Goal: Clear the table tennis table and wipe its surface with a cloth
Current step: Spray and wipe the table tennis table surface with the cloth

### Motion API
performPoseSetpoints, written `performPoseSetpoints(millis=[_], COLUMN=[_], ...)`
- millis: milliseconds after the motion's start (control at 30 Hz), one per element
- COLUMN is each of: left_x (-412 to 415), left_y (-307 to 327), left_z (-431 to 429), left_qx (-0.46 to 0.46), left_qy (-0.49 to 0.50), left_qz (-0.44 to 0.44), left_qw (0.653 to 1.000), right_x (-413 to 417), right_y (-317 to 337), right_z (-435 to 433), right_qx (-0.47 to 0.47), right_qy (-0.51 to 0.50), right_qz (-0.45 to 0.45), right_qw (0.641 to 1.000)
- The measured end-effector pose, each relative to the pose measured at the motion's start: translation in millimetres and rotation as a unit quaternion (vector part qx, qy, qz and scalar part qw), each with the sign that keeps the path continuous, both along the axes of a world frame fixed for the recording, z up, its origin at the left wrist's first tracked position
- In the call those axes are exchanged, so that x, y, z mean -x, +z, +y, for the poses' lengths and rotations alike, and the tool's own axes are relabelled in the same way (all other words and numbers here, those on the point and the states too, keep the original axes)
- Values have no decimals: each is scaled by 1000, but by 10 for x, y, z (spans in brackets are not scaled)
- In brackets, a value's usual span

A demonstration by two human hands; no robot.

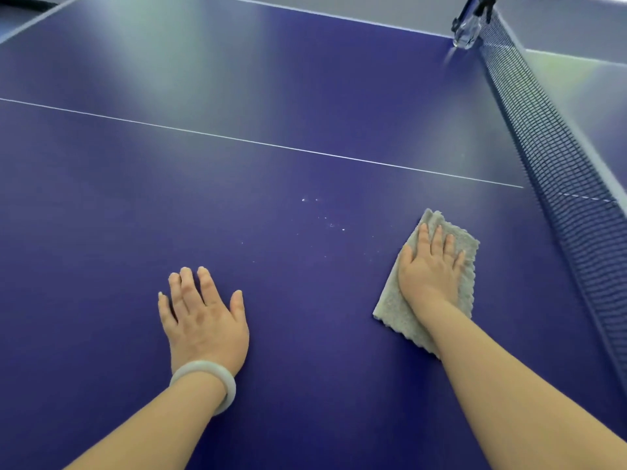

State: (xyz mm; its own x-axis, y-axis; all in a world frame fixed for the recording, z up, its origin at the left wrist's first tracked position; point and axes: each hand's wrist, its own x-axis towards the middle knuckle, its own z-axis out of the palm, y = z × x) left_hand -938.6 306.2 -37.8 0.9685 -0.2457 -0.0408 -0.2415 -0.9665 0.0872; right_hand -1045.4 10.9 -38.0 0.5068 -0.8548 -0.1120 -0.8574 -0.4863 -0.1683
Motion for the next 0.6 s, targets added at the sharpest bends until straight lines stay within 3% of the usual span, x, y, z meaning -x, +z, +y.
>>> performPoseSetpoints(millis=[67,133,200,267,333,400,500,600], left_x=[5,14,20,21,13,10,-1,-10], left_y=[-13,-24,-45,-65,-71,-66,-62,-49], left_z=[-2,7,22,42,37,24,6,-8], left_qx=[-4,-6,-2,-2,-1,0,-6,-20], left_qy=[3,4,4,4,4,6,6,5], left_qz=[0,-2,-9,-15,-20,-20,-25,-20], left_qw=[1000,1000,1000,1000,1000,1000,1000,1000], right_x=[-211,-306,-177,78,255,278,-59,-718], right_y=[-1,7,27,35,0,-21,58,69], right_z=[-17,163,401,372,8,-466,-943,-980], right_qx=[8,21,0,-23,10,38,8,-9], right_qy=[31,150,302,371,316,193,55,48], right_qz=[-9,-11,-12,-14,-10,0,6,-11], right_qw=[999,988,953,928,949,981,998,999])
